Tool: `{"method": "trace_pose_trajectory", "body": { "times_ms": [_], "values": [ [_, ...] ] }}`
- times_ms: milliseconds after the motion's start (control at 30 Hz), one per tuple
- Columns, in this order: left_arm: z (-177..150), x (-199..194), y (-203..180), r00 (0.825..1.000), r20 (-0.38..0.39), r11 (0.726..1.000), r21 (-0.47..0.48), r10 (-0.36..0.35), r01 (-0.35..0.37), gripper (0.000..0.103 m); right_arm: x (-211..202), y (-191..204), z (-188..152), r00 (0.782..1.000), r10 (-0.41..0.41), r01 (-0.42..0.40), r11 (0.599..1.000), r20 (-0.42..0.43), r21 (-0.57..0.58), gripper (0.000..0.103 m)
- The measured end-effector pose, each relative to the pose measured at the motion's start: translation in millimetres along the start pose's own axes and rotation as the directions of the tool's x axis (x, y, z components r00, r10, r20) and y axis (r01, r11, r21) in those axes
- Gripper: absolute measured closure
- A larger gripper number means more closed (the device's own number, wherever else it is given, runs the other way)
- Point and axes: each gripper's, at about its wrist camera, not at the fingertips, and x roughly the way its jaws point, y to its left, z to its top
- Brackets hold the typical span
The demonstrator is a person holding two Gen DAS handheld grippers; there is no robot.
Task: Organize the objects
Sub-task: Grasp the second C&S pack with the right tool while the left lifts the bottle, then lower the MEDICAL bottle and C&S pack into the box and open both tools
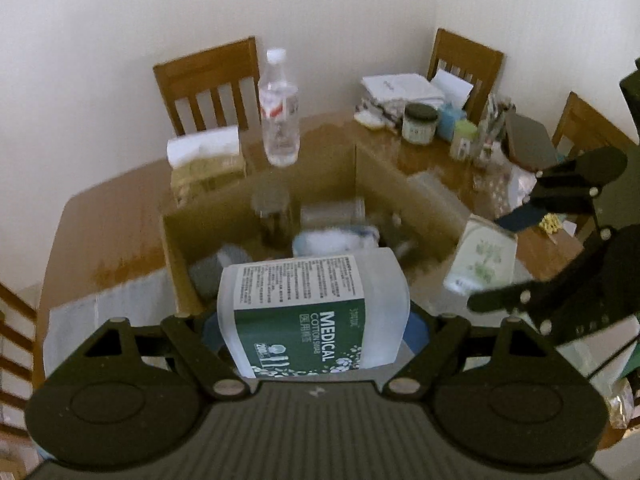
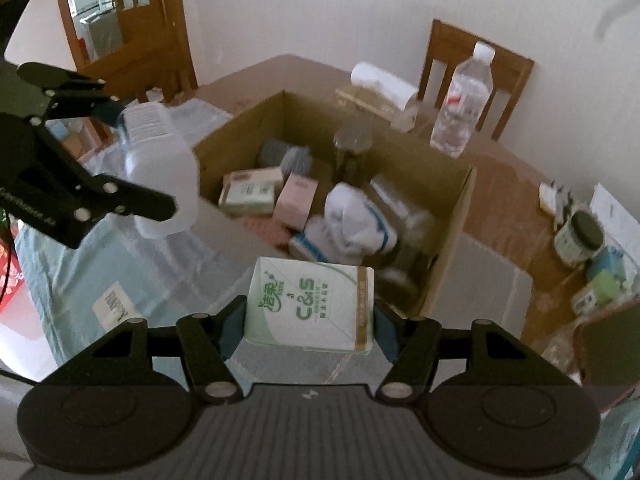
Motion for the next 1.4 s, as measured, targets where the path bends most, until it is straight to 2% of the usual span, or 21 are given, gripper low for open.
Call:
{"method": "trace_pose_trajectory", "body": {
  "times_ms": [200, 267, 333, 833, 1133, 1400],
  "values": [
    [18, 22, 0, 0.999, 0.031, 0.999, -0.005, 0.040, -0.040, 0.018, 1, -5, 13, 1.000, -0.022, 0.022, 1.000, 0.019, -0.010, 0.033],
    [19, 26, 0, 0.998, 0.030, 0.999, -0.005, 0.051, -0.051, 0.009, 3, -7, 16, 1.000, -0.023, 0.023, 1.000, 0.022, -0.011, 0.033],
    [17, 28, 1, 0.998, 0.030, 0.998, -0.005, 0.060, -0.060, 0.009, 5, -10, 18, 1.000, -0.022, 0.023, 1.000, 0.022, -0.009, 0.033],
    [-25, 12, 27, 0.993, -0.002, 0.987, -0.114, 0.114, -0.114, 0.002, 29, -10, 49, 0.999, 0.040, -0.039, 0.999, 0.016, -0.027, 0.033],
    [-49, -3, 49, 0.984, -0.015, 0.963, -0.206, 0.177, -0.176, 0.002, 53, 4, 90, 0.997, 0.068, -0.066, 0.994, 0.023, -0.083, 0.033],
    [-63, -13, 59, 0.972, -0.026, 0.945, -0.229, 0.234, -0.233, 0.002, 84, 15, 114, 0.997, 0.083, -0.082, 0.993, 0.002, -0.079, 0.031]
  ]
}}
